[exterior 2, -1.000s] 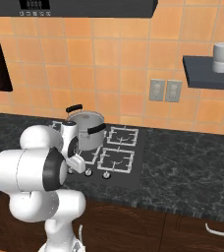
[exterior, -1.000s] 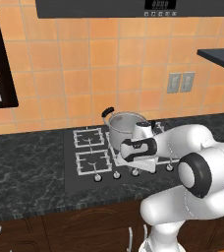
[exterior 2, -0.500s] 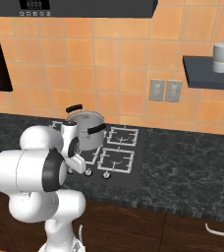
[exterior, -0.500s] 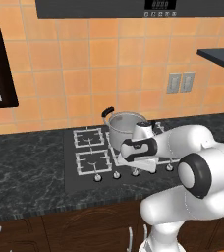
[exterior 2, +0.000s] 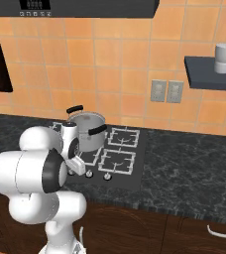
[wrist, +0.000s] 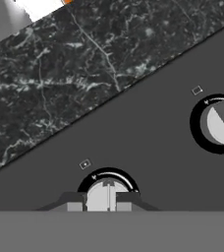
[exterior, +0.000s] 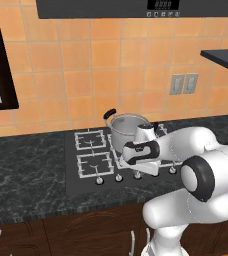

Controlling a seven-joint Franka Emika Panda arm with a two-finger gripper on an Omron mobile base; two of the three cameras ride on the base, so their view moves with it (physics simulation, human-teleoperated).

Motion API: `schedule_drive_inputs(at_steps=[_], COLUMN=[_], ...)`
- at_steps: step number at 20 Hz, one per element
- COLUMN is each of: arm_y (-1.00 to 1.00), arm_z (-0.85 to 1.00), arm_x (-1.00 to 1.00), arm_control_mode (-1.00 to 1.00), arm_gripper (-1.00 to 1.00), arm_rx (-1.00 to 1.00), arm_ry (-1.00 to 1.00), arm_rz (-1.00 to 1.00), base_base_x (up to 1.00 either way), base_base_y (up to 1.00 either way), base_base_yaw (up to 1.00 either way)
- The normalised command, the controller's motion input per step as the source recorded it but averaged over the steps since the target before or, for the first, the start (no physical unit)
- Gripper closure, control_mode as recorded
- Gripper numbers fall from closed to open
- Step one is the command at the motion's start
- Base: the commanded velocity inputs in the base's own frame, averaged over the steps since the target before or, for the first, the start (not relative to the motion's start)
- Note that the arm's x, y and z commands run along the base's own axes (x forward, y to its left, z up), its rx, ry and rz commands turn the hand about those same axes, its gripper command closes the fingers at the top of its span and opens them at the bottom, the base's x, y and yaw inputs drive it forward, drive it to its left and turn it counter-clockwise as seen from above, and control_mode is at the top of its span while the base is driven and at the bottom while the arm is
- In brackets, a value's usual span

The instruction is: Turn off the center burner of the stove.

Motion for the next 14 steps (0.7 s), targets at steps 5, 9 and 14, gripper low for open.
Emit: schedule_drive_inputs(at_steps=[5, 9, 14], arm_y=[0.00, 0.02, 0.01], arm_z=[-0.09, -0.12, -0.18], arm_x=[0.00, -0.01, -0.05], arm_control_mode=[-1.00, -1.00, -1.00], arm_gripper=[1.00, 1.00, 1.00], arm_rx=[0.00, 0.00, 0.00], arm_ry=[0.00, 0.00, 0.00], arm_rz=[-0.20, -0.25, -0.26], base_base_x=[0.00, 0.00, 0.00], base_base_y=[0.00, 0.00, 0.00], base_base_yaw=[0.00, 0.00, 0.00])
